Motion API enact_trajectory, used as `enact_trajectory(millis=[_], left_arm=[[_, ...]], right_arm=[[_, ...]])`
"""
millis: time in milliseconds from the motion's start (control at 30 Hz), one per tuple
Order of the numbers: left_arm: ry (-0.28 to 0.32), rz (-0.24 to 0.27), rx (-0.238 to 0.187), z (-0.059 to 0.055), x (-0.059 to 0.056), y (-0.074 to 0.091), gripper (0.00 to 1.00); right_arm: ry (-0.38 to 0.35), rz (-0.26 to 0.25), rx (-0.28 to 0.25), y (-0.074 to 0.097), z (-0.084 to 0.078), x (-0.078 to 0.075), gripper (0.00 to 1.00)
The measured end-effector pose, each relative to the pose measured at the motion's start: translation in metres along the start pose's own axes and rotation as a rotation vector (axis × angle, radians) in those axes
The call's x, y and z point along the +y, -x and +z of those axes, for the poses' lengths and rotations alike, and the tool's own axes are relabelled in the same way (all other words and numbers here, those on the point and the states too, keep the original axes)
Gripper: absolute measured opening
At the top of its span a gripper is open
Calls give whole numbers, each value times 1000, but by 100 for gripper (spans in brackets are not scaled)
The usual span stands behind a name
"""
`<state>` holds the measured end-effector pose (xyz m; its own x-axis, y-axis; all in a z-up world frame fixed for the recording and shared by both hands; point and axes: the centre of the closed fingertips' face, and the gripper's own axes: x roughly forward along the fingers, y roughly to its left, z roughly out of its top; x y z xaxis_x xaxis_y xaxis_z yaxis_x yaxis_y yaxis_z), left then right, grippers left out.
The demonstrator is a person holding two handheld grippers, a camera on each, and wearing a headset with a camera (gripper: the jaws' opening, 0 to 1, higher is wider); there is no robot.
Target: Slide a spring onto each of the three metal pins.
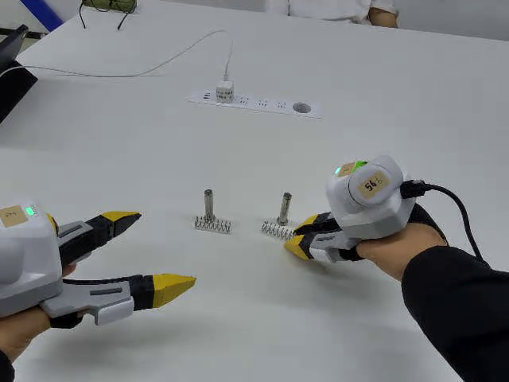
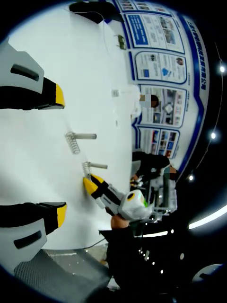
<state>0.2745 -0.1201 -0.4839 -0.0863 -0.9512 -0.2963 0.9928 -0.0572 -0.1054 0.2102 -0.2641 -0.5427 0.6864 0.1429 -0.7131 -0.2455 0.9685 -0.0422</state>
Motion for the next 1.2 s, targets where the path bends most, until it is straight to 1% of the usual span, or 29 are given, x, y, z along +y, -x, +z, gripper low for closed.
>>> enact_trajectory(millis=[133,300,467,567,700,800,933,1067,1200], left_arm=[[-4,-2,1,1,-1,0,81],[-6,-3,-4,3,-2,1,81],[-20,-25,3,3,-9,0,81],[-23,-37,4,5,-14,-1,79],[-33,-50,1,9,-18,-2,78],[-39,-60,-4,12,-21,-4,77],[-56,-90,-6,16,-32,-7,75],[-75,-117,0,17,-39,-11,73],[-100,-148,2,19,-46,-16,71]], right_arm=[[6,4,-2,0,1,2,12],[13,3,-7,5,4,3,12],[23,-2,-17,12,9,2,12],[29,-2,-18,16,11,4,12],[61,-7,-14,24,16,7,12],[70,-3,-14,29,20,9,12],[84,0,-12,37,27,12,12],[94,6,-3,43,30,15,12],[86,37,5,52,37,26,12]])
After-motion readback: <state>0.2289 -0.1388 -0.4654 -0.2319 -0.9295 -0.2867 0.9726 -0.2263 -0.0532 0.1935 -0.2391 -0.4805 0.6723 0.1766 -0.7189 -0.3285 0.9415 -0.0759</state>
